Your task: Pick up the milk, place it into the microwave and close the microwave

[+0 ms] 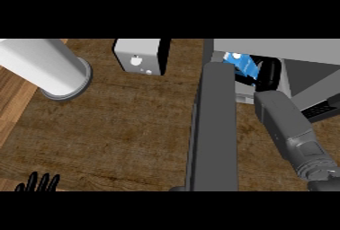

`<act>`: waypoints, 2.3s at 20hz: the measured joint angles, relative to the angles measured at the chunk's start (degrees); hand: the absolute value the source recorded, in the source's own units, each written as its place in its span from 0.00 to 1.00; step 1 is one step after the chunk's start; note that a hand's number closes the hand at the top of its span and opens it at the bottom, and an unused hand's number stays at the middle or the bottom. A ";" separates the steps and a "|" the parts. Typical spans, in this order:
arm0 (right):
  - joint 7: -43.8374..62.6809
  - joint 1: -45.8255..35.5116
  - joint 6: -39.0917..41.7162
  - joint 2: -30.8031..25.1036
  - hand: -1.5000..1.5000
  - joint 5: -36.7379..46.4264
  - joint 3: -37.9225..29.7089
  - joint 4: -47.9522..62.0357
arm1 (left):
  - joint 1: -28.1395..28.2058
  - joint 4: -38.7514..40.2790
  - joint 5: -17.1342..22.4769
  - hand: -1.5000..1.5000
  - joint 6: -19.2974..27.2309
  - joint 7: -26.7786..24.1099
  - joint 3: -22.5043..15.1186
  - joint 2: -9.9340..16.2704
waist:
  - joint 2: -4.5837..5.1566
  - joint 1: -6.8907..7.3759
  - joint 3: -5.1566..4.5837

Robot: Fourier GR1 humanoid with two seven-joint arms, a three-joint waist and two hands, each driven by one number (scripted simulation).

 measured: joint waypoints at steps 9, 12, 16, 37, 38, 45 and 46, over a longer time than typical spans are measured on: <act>6.57 1.80 -9.47 -3.61 0.00 2.70 0.63 5.25 | -1.75 0.86 0.21 0.00 -0.54 -0.08 0.81 0.54 | 1.28 0.73 -0.48; 12.53 3.63 -14.60 -4.63 0.00 5.50 3.03 7.52 | -2.40 1.09 -0.14 0.00 -0.72 -0.02 0.58 0.70 | 1.62 1.55 -0.54; 17.74 4.09 -17.61 -4.25 0.00 9.31 6.67 8.74 | -3.46 1.38 -0.62 0.00 -0.61 0.46 0.28 0.76 | 1.57 2.53 -0.36; 10.15 -1.15 2.10 5.87 0.00 9.84 7.43 4.90 | -5.24 3.05 -1.41 0.00 -0.10 0.24 0.63 0.23 | 0.01 0.44 0.23; 9.17 -0.71 3.51 6.17 0.00 9.03 6.68 4.29 | -5.20 3.03 -1.49 0.00 -0.09 0.11 0.59 0.15 | -0.11 0.10 0.22; 2.80 2.93 13.44 7.25 0.00 3.81 1.74 1.88 | -3.25 2.33 -1.58 0.00 -0.78 -0.66 0.66 0.53 | -0.87 -1.55 0.14; 1.99 3.47 15.37 7.04 0.00 3.23 1.21 1.79 | -2.94 2.32 -1.58 0.00 -0.88 -0.74 0.71 0.60 | -1.02 -1.90 0.12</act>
